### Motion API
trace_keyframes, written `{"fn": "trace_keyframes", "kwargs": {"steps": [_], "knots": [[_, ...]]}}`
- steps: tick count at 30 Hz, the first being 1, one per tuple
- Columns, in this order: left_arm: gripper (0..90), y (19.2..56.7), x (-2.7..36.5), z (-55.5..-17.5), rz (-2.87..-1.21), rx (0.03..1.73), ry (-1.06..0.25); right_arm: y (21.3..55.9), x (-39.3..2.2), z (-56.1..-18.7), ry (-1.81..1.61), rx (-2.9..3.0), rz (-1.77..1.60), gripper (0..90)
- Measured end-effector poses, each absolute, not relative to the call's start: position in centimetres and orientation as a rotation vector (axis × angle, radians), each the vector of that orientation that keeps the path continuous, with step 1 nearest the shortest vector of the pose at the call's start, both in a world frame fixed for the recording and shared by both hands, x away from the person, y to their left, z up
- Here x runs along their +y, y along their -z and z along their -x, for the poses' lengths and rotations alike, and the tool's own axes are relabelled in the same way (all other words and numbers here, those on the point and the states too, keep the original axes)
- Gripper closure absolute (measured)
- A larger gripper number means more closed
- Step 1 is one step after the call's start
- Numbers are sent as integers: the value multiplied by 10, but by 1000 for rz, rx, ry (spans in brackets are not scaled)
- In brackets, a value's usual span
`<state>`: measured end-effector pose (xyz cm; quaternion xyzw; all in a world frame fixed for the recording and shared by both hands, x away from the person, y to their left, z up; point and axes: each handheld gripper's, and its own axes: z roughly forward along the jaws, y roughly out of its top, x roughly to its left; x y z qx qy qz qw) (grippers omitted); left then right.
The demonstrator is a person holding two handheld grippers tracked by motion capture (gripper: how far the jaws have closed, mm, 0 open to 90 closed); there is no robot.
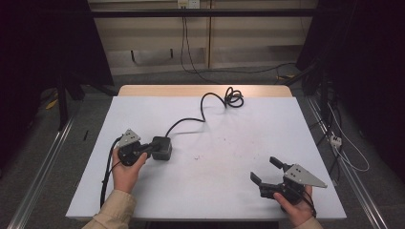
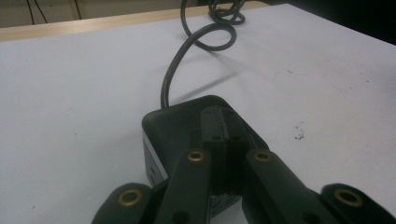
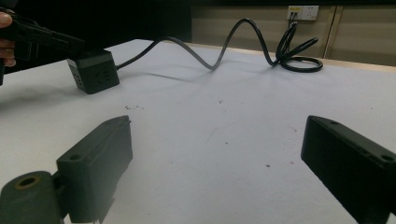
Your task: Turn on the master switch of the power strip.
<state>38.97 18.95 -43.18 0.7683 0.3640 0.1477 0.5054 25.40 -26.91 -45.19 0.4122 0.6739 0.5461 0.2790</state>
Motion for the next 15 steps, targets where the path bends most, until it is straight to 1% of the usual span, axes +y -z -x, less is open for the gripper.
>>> {"fn": "trace_keyframes", "kwargs": {"steps": [15], "knots": [[900, 432, 189, -389, -1855, 880, -360, 452, -269, -254, -1471, 1805, -1112, 85]]}}
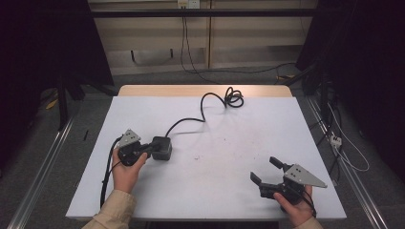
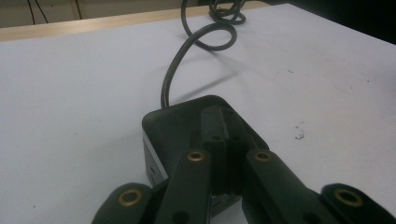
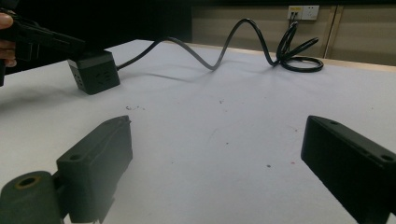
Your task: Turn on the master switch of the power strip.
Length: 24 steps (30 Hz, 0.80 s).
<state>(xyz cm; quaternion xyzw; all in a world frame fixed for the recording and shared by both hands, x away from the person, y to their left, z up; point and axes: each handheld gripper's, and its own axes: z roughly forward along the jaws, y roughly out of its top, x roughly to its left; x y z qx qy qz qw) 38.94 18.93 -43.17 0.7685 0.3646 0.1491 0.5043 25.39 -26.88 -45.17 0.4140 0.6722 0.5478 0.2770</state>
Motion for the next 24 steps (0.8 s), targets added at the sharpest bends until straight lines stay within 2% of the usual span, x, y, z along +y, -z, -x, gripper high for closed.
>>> {"fn": "trace_keyframes", "kwargs": {"steps": [24], "knots": [[900, 431, 188, -389, -1853, 900, -360, 451, -269, -254, -1471, 1805, -1108, 89]]}}
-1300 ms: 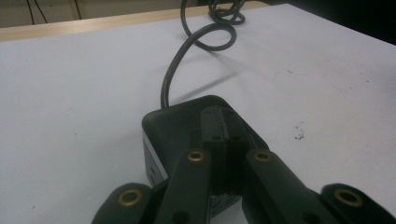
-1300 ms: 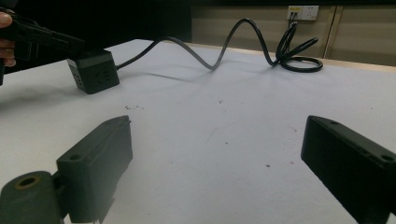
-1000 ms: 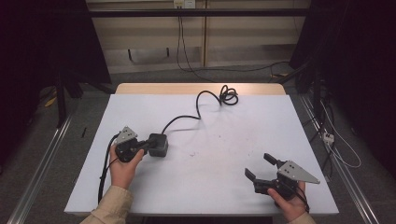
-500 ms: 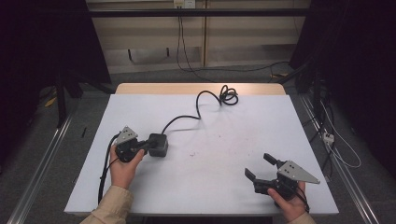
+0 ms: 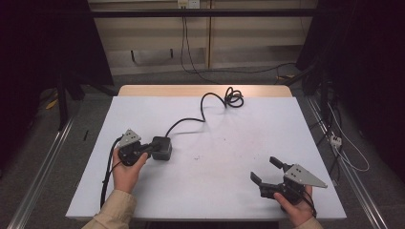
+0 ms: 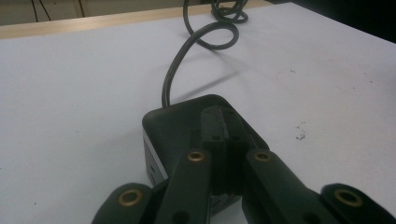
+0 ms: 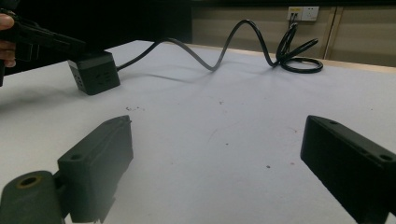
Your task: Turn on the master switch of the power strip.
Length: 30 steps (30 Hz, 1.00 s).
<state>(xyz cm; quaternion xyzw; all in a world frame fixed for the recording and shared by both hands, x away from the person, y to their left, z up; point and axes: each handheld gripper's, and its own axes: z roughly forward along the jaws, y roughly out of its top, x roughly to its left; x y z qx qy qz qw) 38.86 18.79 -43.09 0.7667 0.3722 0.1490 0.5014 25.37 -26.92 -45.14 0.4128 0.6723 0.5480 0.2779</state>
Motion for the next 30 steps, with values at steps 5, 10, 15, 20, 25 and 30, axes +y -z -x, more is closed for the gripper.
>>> {"fn": "trace_keyframes", "kwargs": {"steps": [5, 10, 15, 20, 25, 30], "knots": [[900, 430, 187, -388, -1860, 902, -367, 451, -269, -254, -1472, 1804, -1109, 89], [900, 430, 187, -388, -1866, 907, -365, 451, -269, -253, -1472, 1804, -1108, 89], [900, 429, 186, -388, -1873, 909, -376, 451, -269, -253, -1474, 1801, -1109, 89], [900, 429, 186, -388, -1874, 909, -374, 451, -270, -253, -1475, 1800, -1109, 89], [900, 429, 186, -388, -1879, 906, -383, 451, -270, -253, -1476, 1800, -1104, 89], [900, 429, 183, -386, -1891, 906, -400, 451, -270, -253, -1476, 1799, -1105, 89]]}}
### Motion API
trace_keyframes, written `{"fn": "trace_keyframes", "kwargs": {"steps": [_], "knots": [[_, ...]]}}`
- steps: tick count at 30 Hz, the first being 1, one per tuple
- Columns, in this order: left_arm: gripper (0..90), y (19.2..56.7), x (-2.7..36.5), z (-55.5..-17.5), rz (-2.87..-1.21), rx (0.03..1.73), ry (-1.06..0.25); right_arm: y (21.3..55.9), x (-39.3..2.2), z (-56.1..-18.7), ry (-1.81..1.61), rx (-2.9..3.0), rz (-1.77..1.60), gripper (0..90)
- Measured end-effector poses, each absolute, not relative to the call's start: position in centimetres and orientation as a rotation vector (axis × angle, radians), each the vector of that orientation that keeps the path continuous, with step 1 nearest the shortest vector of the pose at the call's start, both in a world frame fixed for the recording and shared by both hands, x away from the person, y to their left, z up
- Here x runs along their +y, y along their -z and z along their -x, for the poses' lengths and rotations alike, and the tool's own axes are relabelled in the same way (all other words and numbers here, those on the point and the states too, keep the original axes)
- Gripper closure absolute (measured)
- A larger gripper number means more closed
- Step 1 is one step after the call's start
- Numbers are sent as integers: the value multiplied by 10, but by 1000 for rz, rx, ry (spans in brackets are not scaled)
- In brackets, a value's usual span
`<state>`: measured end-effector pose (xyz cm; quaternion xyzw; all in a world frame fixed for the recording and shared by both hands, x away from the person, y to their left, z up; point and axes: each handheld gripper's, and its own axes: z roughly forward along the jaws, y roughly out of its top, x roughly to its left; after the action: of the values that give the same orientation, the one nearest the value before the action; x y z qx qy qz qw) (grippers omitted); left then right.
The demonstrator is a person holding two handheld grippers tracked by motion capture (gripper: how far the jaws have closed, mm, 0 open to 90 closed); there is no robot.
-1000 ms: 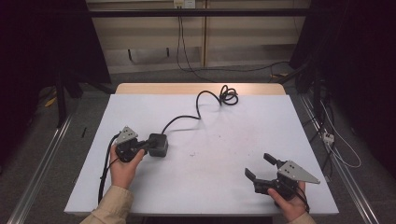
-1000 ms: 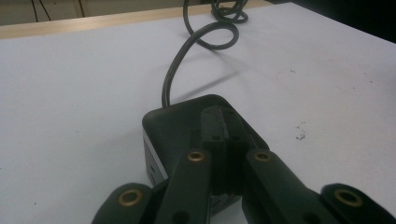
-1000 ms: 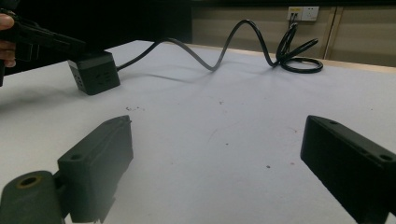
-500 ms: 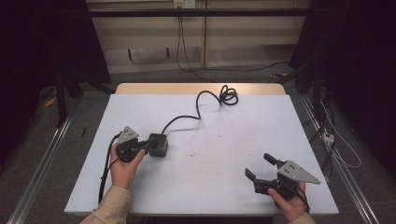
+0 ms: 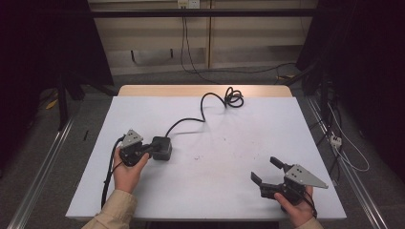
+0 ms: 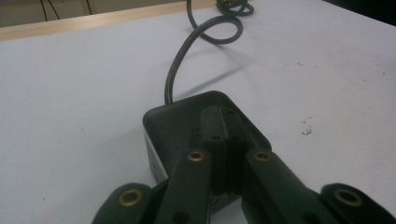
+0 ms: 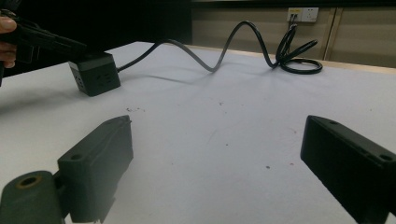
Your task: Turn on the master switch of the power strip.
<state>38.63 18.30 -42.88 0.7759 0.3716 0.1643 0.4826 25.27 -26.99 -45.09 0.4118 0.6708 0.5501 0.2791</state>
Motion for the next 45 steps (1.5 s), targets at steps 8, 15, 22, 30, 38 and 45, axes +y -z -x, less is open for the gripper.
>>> {"fn": "trace_keyframes", "kwargs": {"steps": [8, 15, 22, 30, 38, 45], "knots": [[900, 429, 184, -387, -1887, 913, -394, 451, -270, -253, -1475, 1800, -1107, 89], [900, 429, 185, -388, -1876, 916, -372, 451, -271, -252, -1477, 1795, -1109, 89], [900, 429, 185, -388, -1873, 926, -367, 451, -272, -252, -1475, 1795, -1108, 89], [900, 429, 185, -387, -1869, 924, -375, 451, -272, -252, -1474, 1794, -1108, 89], [900, 429, 186, -387, -1850, 932, -373, 451, -271, -253, -1478, 1792, -1109, 89], [826, 428, 187, -387, -1844, 946, -373, 451, -271, -253, -1477, 1800, -1099, 88]]}}
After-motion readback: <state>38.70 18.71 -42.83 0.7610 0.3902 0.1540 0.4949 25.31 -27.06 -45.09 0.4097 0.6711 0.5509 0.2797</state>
